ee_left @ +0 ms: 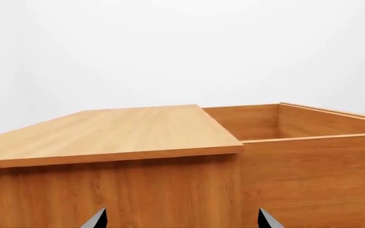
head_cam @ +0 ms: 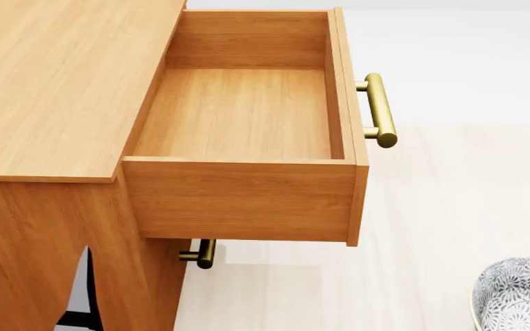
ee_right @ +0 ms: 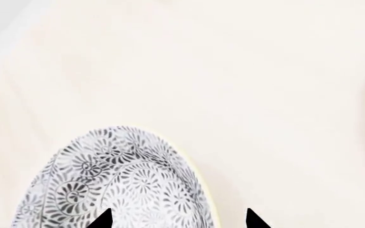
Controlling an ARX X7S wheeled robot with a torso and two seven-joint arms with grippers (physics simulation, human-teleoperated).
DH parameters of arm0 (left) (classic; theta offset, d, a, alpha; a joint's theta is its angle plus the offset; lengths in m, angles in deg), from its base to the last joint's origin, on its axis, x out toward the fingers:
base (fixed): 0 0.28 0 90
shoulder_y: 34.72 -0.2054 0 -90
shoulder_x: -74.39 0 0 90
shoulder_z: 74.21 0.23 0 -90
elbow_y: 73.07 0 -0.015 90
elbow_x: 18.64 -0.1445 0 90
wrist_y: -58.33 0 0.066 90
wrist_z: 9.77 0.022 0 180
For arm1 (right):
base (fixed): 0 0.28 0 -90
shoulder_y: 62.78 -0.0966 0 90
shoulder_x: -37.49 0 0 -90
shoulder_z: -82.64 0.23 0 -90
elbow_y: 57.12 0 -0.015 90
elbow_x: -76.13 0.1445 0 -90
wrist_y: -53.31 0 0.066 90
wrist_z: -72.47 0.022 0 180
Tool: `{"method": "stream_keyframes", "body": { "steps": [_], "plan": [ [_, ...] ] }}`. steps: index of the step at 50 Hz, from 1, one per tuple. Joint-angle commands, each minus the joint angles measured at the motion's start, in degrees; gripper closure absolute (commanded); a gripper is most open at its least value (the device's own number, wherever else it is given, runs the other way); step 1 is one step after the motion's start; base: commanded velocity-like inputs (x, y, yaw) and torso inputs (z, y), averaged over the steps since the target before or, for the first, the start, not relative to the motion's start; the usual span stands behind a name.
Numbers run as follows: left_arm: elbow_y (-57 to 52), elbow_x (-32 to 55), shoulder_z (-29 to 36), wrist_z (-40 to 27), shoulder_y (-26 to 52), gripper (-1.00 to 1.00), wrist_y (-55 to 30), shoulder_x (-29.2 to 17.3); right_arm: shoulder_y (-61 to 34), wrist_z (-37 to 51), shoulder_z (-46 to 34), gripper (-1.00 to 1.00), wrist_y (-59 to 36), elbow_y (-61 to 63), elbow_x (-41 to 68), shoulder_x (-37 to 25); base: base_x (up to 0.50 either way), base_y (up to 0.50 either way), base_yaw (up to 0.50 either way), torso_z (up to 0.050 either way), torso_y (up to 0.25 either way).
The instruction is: Put the bowl on top of the cabinet.
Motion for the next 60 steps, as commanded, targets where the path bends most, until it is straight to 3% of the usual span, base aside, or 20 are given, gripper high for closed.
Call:
{"method": "stream_keyframes", "body": {
  "steps": [1, 16, 17, 38, 60],
  "plan": [
    [1.77, -1.05, -0.94, 1.14, 0.31, -1.0, 0.86, 1.01, -0.47, -3.16, -0.56, -1.0, 0.2, -1.1, -3.33, 1.81, 0.0, 0.0, 0.0, 0.0, 0.0],
    [1.87, -1.25, -0.59, 1.18, 0.45, -1.0, 0.69, 1.25, -0.07, -4.93, -1.21, -1.0, 1.37, -2.52, -4.23, 2.15, 0.0, 0.0, 0.0, 0.0, 0.0],
    [1.9, -1.17, -0.57, 1.23, 0.52, -1.0, 0.67, 1.33, -0.12, -4.87, -1.37, 1.0, 1.32, -2.35, -4.34, 2.18, 0.0, 0.0, 0.0, 0.0, 0.0],
    [1.57, -1.41, 0.36, 1.55, 1.13, -1.0, 0.18, 2.07, -0.94, -5.6, -2.41, 1.0, 2.27, -3.08, -5.53, 2.74, 0.0, 0.0, 0.0, 0.0, 0.0],
    [-2.09, 0.85, -2.09, 0.13, 1.4, -1.0, -0.2, -0.07, -9.5, 3.76, -2.53, 1.0, -6.38, 6.07, -1.59, 2.13, 0.0, 0.0, 0.0, 0.0, 0.0]
  ]
}}
